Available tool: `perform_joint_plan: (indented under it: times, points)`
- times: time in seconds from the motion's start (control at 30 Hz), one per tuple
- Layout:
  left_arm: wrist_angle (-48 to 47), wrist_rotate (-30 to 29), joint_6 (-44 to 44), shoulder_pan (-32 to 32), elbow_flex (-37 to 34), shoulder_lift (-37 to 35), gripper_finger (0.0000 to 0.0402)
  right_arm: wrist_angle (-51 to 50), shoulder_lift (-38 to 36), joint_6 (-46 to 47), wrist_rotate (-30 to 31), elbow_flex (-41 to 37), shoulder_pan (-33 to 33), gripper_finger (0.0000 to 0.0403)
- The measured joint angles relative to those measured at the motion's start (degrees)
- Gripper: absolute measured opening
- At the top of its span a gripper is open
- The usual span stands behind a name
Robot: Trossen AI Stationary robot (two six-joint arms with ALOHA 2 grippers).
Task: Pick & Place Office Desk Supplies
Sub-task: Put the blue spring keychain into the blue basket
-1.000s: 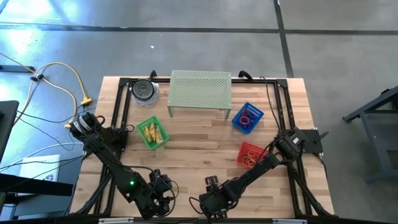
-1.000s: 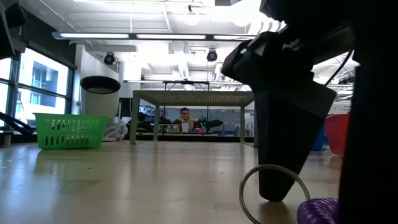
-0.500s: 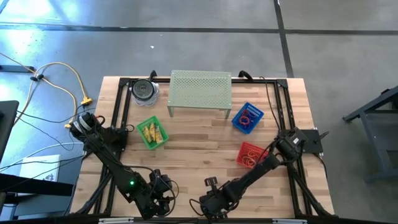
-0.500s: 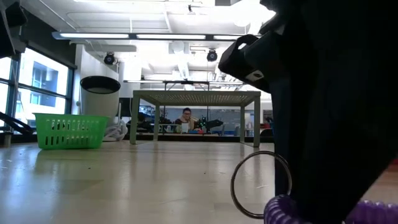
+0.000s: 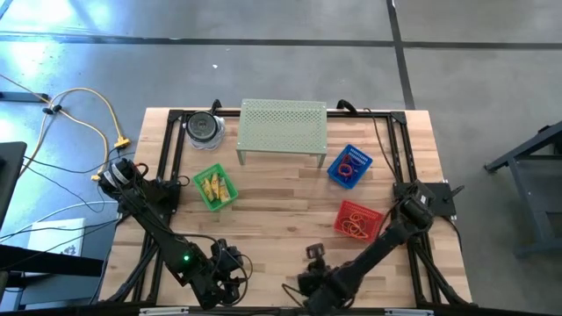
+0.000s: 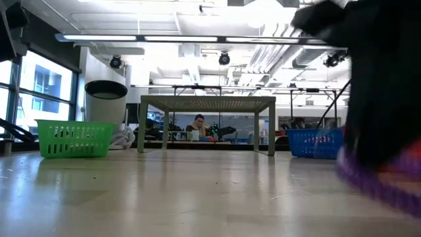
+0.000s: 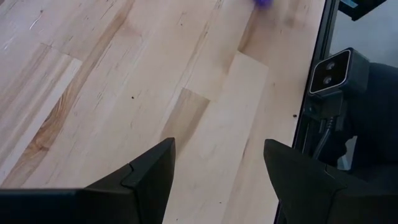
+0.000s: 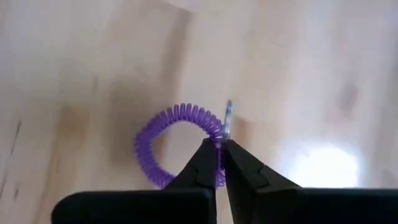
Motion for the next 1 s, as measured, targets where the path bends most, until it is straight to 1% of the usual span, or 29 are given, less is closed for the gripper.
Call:
perform_joint_plan:
  times: [0.13,0.27,0.37,0.43,0.57,0.6,0.7,0.8,0.93,1.0]
  points:
    - [-0.01,-0.11,0.32,0.0,0.0,0.0,0.0239,-12.75,-2.73,5.96,6.05,0.22,1.46,0.0005]
    - [-0.06,-3.9,1.7,0.0,0.0,0.0,0.0239,-26.16,-6.42,12.76,12.04,0.2,1.32,0.0005]
    - [-0.17,-5.23,2.66,0.19,0.0,0.0,0.0239,-33.96,-10.26,15.1,18.33,0.25,0.23,0.0005]
    - [-0.12,-5.79,4.29,0.67,0.0,0.0,0.0239,-34.68,-13.85,14.9,20.27,0.22,-1.33,0.0005]
    - [0.01,-6.1,6.34,2.28,0.0,0.0,0.0239,-34.76,-23.56,11.72,22.89,0.4,-4.96,0.0005]
    - [0.07,-6.1,6.11,2.72,0.0,0.0,0.0239,-34.87,-25.66,11.63,23.45,0.4,-5.9,0.0004]
    - [0.01,-6.11,4.23,3.58,0.0,0.0,0.0239,-34.75,-32.34,11.5,22.63,0.31,-8.78,0.0004]
    - [0.0,-6.1,2.78,3.72,0.0,0.0,0.0239,-34.8,-38.09,11.41,23.56,0.31,-12.14,0.0004]
    - [0.0,-6.08,0.83,3.53,0.0,0.0,0.0239,-34.75,-42.96,11.96,24.21,-1.88,-17.57,0.0004]
    - [0.02,-6.08,-0.47,3.49,0.0,0.0,0.0239,-34.72,-45.66,12.0,23.53,-4.68,-22.0,0.0004]
